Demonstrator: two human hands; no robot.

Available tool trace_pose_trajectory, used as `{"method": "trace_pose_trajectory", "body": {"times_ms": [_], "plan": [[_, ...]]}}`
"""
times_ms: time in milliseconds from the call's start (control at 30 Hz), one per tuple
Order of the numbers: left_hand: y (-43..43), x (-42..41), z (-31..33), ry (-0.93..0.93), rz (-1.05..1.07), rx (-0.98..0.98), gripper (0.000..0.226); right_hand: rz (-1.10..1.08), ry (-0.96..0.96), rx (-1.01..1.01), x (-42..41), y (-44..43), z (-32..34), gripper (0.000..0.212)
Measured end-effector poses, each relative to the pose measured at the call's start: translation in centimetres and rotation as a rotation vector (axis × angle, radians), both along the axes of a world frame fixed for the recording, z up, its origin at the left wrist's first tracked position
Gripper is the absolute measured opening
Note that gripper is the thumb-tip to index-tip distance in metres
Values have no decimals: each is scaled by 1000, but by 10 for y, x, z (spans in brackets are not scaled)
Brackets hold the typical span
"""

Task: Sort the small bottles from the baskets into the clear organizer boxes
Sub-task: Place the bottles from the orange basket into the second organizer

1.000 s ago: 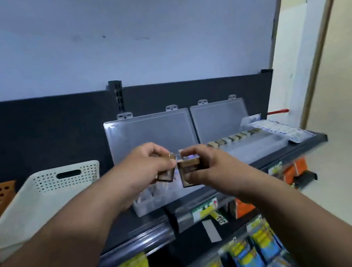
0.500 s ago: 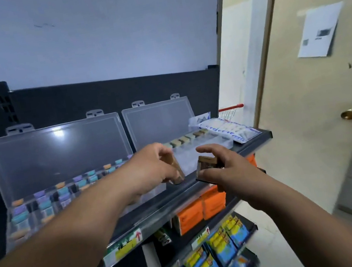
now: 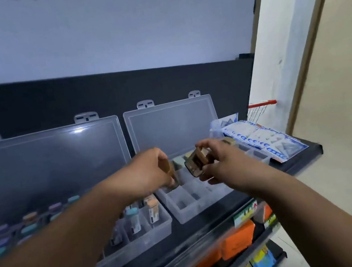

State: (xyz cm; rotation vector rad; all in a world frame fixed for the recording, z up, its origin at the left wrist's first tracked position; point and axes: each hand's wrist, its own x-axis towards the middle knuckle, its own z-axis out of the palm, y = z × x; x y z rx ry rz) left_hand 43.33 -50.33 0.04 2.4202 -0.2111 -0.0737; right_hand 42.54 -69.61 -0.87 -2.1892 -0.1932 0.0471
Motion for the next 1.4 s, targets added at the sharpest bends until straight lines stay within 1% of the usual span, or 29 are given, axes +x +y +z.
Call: {"method": "trace_pose_trajectory", "body": {"times_ms": [67, 133, 200, 333, 467, 567, 667, 767, 933, 1067, 1167, 1267, 1333, 1400], "plan": [[-3, 13, -4, 16, 34, 31, 34, 58, -80, -204, 22, -2, 0, 54], [-8, 23, -9, 19, 77, 67, 36, 130, -101, -314, 42, -3, 1, 52], [-14, 31, -14, 24, 117, 108, 37, 202, -93, -355, 60, -2, -2, 44], [-27, 43, -22, 45, 192, 164, 26, 368, -75, -429, 91, 1, -9, 27], [-34, 54, -32, 79, 228, 277, 25, 532, -94, -559, 110, 2, -13, 25], [-39, 57, -38, 139, 244, 377, 21, 620, -73, -613, 121, 3, -18, 24], [-43, 59, -40, 168, 254, 418, 22, 675, -97, -637, 130, 5, -22, 28], [-45, 62, -40, 191, 285, 439, 24, 712, -70, -646, 134, 7, -24, 24], [-48, 61, -40, 198, 311, 492, 27, 744, -84, -654, 137, 9, -25, 25], [-45, 54, -41, 168, 353, 479, 33, 763, -87, -639, 138, 6, -24, 28], [-42, 43, -39, 96, 403, 447, 44, 743, -134, -630, 135, 5, -18, 38], [-38, 29, -33, -38, 455, 445, 40, 712, -289, -637, 132, 14, -13, 39], [-33, 15, -29, -115, 523, 506, 45, 705, -414, -647, 126, 25, -13, 39], [-24, 2, -25, -194, 579, 605, 52, 708, -513, -651, 115, 37, -12, 45]]}}
